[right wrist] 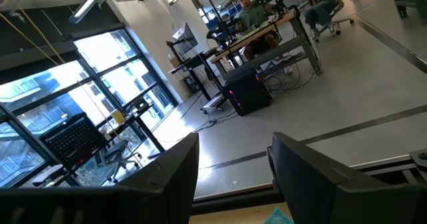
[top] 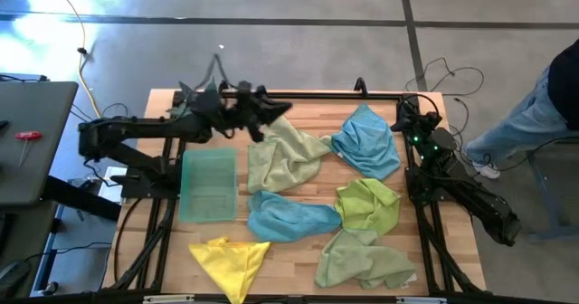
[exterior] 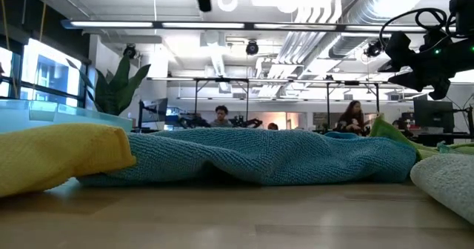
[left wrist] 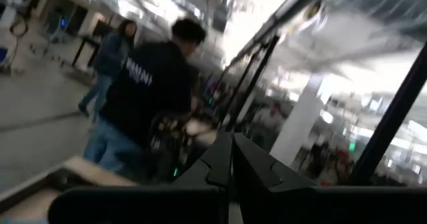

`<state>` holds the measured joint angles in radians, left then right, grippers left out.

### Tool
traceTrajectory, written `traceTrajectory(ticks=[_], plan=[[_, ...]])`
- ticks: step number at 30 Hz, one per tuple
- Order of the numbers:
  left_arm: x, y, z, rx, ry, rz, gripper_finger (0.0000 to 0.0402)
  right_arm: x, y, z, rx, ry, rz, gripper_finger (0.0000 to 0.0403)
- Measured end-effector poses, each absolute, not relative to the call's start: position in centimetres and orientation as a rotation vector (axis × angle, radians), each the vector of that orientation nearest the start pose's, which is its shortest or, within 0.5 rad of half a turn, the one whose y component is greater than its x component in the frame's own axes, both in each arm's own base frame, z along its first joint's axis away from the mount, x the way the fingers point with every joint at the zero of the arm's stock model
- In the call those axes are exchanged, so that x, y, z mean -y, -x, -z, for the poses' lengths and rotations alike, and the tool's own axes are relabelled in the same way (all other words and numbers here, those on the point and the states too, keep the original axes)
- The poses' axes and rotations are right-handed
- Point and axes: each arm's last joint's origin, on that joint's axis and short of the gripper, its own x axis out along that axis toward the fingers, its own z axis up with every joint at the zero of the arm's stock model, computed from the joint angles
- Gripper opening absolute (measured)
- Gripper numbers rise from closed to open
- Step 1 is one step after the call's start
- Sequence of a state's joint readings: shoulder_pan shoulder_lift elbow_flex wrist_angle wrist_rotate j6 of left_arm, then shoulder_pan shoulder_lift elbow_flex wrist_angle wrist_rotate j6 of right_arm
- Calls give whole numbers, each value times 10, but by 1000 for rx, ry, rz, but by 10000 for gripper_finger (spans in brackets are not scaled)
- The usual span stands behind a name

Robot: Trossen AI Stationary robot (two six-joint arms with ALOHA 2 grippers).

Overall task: Fold microfiber towels
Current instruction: Adjust the top green microfiber towel

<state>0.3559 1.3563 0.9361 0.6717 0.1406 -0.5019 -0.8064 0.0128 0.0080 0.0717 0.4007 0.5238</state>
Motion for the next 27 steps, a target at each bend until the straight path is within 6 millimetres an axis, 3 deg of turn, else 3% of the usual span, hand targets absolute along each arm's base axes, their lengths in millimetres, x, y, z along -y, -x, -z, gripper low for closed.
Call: traceTrajectory(ticks=[6,14,20,27], plan=[[-93,-331,-317,130,376,-140,5,77,-58,-172,384,-444,1159,181],[-70,-371,-294,22,235,-149,5,77,-58,-172,384,-444,1159,181],[-56,-385,-288,60,351,-113,5,77,-58,-172,384,-443,1159,181],[-58,-386,-287,106,378,-182,5,77,-58,-172,383,-443,1159,181]])
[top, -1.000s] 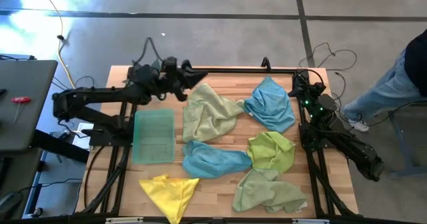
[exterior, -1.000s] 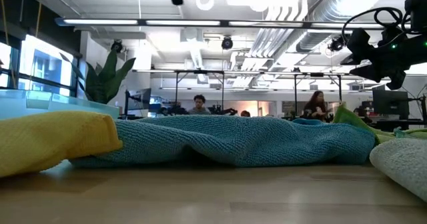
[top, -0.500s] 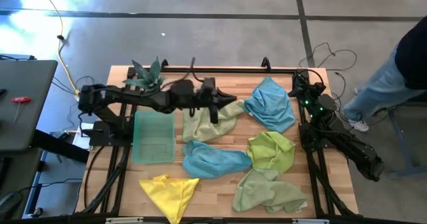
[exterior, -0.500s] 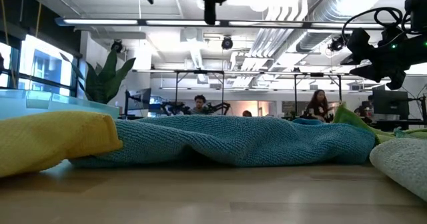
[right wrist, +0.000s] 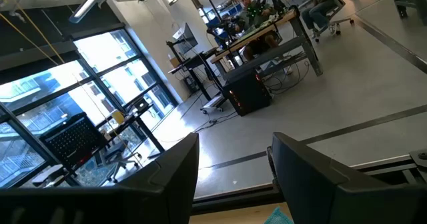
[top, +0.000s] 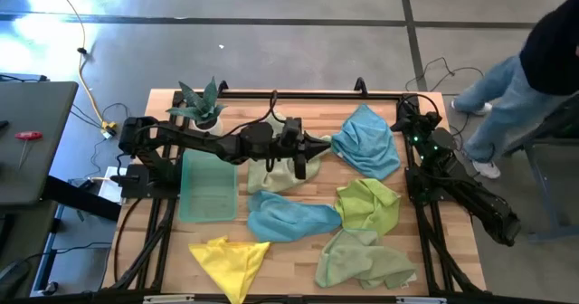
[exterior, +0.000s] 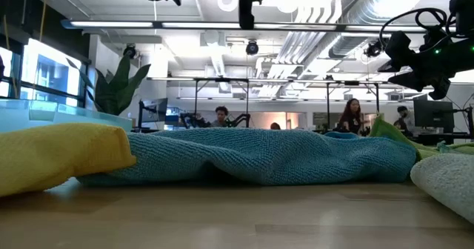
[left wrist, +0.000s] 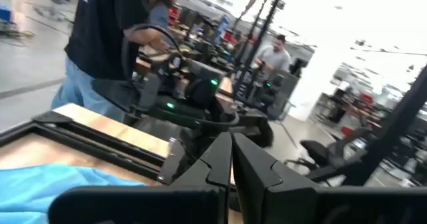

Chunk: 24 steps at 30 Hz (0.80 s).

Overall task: Fold microfiber towels
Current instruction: Adjust the top green microfiber towel

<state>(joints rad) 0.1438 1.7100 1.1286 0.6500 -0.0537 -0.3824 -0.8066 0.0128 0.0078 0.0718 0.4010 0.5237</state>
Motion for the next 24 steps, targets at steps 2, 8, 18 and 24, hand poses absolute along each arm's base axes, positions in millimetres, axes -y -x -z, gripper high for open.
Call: traceTrajectory(ticks=[2,8,18,24], plan=[[-60,-386,-286,100,382,-204,5,77,-58,-172,384,-444,1159,181],[-60,-386,-288,110,421,-152,5,77,-58,-172,384,-443,1159,181],[-61,-386,-288,122,363,-246,5,77,-58,-172,383,-443,1159,181],[-57,-387,-288,112,362,-197,5,77,-58,-172,383,-444,1159,181]])
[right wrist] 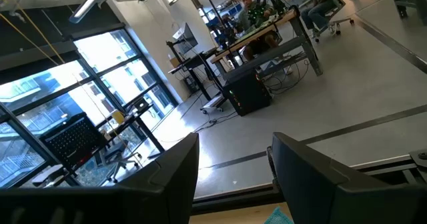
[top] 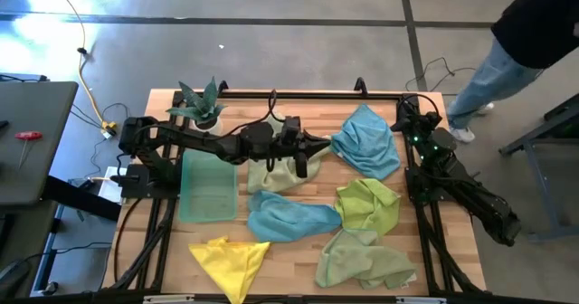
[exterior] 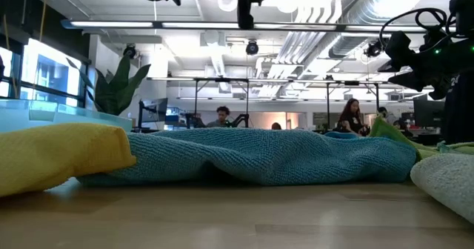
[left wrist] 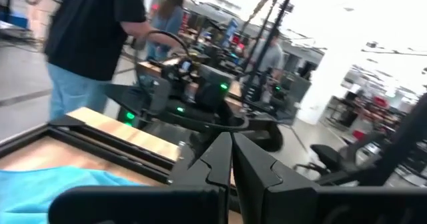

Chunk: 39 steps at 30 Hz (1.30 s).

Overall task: Fold microfiber towels
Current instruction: Adjust the top green microfiber towel

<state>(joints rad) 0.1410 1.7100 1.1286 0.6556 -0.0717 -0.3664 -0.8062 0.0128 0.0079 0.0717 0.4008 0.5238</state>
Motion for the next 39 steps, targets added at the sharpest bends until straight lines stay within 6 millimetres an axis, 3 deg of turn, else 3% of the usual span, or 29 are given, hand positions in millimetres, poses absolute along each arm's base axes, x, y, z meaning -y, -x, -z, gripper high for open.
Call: traceTrajectory(ticks=[6,15,21,32,39], plan=[[-57,-386,-284,81,423,-209,5,77,-58,-172,383,-444,1159,181],[-55,-387,-288,101,365,-142,5,77,-58,-172,384,-443,1159,181],[-52,-390,-284,-18,367,-107,15,77,-58,-172,384,-443,1159,181],[-42,-397,-303,-268,348,-169,109,77,-58,-172,383,-444,1159,181],[-31,-392,-292,-426,471,-214,154,77,-58,-172,383,-444,1159,181]])
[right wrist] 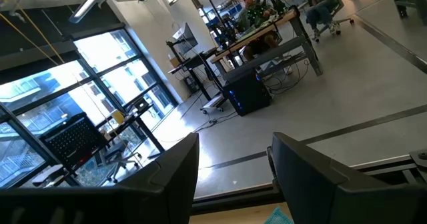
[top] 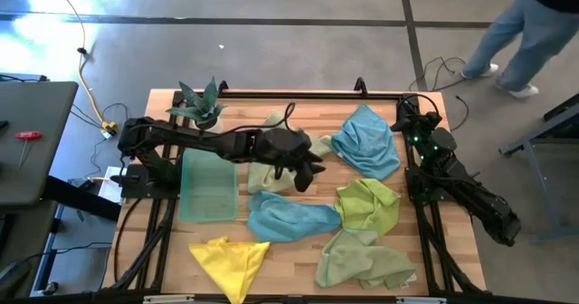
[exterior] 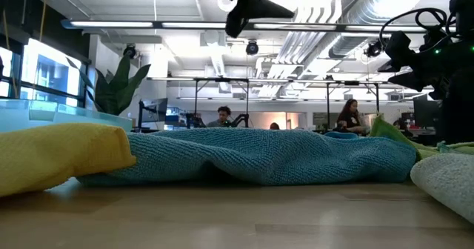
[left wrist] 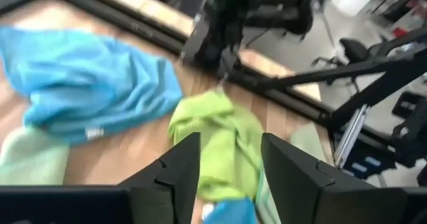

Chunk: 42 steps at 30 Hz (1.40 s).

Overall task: Fold microfiber towels
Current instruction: Adjust the top green microfiber towel

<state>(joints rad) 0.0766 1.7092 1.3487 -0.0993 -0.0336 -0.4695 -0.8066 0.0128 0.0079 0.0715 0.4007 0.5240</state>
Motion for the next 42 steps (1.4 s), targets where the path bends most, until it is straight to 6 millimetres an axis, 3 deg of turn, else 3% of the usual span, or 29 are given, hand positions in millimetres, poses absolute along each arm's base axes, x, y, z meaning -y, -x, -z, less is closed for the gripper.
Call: traceTrajectory(ticks=[9,16,25,30,35,42], plan=[[5,-387,-280,-556,463,-245,159,77,-58,-172,383,-443,1158,181],[35,-394,-257,-653,467,-169,159,77,-58,-172,383,-444,1159,181],[59,-398,-208,-883,451,-157,159,77,-58,-172,383,-444,1159,181],[72,-392,-190,-1006,333,-134,159,77,-58,-172,383,-444,1159,181],[68,-389,-175,-1080,112,-171,159,77,-58,-172,383,-444,1159,181],[26,-398,-174,-1055,83,-233,159,77,-58,-172,382,-444,1159,181]])
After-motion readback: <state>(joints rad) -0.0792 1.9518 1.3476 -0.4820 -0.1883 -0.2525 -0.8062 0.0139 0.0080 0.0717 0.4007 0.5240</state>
